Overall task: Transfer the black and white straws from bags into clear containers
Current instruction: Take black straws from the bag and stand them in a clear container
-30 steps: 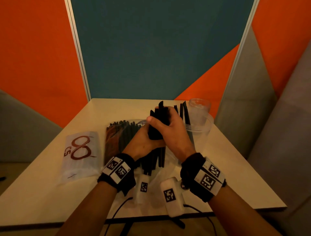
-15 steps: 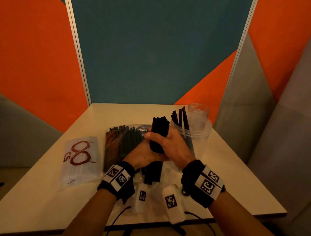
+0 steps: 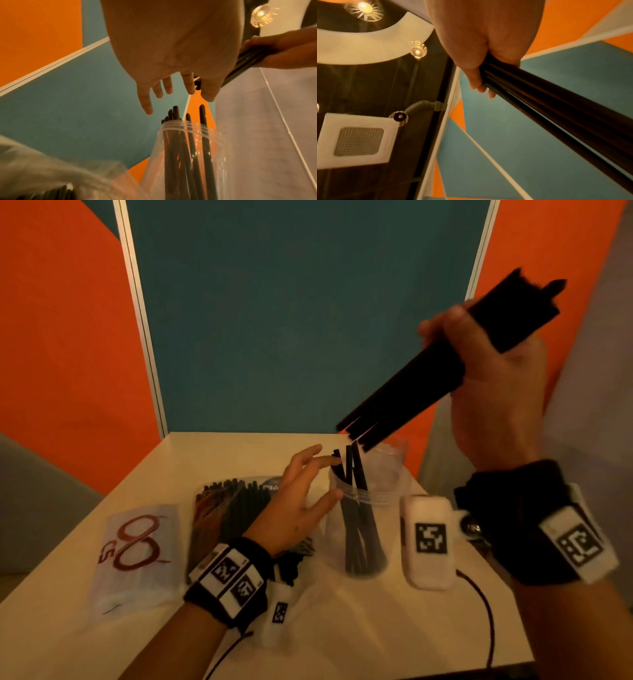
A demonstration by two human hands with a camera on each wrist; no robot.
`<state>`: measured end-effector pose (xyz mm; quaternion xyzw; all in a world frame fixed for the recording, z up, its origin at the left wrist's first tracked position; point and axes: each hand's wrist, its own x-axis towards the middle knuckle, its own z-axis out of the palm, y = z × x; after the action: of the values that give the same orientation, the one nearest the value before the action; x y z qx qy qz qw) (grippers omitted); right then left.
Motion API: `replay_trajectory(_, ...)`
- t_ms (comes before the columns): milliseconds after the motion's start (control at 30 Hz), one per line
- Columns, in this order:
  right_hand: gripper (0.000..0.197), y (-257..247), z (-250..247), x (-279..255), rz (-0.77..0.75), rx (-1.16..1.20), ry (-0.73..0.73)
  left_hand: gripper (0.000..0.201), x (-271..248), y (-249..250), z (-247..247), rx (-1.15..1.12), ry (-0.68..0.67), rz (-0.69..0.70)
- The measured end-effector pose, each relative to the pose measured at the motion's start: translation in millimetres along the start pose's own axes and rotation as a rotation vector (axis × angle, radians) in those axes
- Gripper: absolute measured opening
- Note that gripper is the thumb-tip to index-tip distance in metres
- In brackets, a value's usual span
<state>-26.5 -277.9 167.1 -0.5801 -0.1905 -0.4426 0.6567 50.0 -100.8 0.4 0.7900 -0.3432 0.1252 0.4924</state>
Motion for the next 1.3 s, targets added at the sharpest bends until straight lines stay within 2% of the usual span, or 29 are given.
replay_trajectory(67,0.024,10,-5,5,-0.033,-0.065,0.089,0.043,7,1,6,0.074,-0.087,0.018)
replay_trajectory(167,0.01,51,-12,-1,0.083,-0.187,0.109,0.05,13,-2,16,0.155,-0.164,0.025)
replay_trajectory(367,0.025,119,-24,-29,0.346,-0.448,-0.112,0.064,20,5,25,0.22,-0.13,-0.109)
replay_trajectory(533,0.038,141,-22,-37,0.498,-0.624,-0.27,0.07,20,2,25,0.277,-0.153,-0.116)
replay_trajectory(600,0.03,141,-19,-38,0.542,-0.588,-0.349,0.07,22,-1,23,0.277,-0.156,-0.11)
replay_trajectory(733,0.011,136,-17,-37,0.506,-0.61,-0.459,0.069,24,-2,22,0.239,-0.163,-0.11)
replay_trajectory(833,0.022,135,-18,-33,0.527,-0.679,-0.518,0.074,24,-2,23,0.15,-0.145,-0.153)
replay_trajectory(867,0.033,133,-18,-31,0.53,-0.711,-0.526,0.078,25,-2,24,0.114,-0.131,-0.186)
replay_trajectory(933,0.069,128,-18,-26,0.551,-0.805,-0.595,0.088,29,0,25,0.039,-0.114,-0.263)
replay_trajectory(1000,0.084,129,-17,-21,0.564,-0.85,-0.712,0.094,33,2,25,-0.01,-0.143,-0.313)
replay_trajectory(1067,0.099,140,-12,-15,0.659,-0.836,-0.807,0.098,34,2,25,-0.036,-0.182,-0.35)
replay_trajectory(1133,0.115,152,-3,-14,0.729,-0.814,-0.827,0.101,35,1,26,-0.058,-0.188,-0.376)
replay_trajectory(1200,0.106,163,2,-15,0.718,-0.799,-0.776,0.104,36,1,27,-0.087,-0.173,-0.388)
replay_trajectory(1300,0.059,173,9,-20,0.591,-0.852,-0.694,0.107,38,3,27,-0.093,-0.161,-0.394)
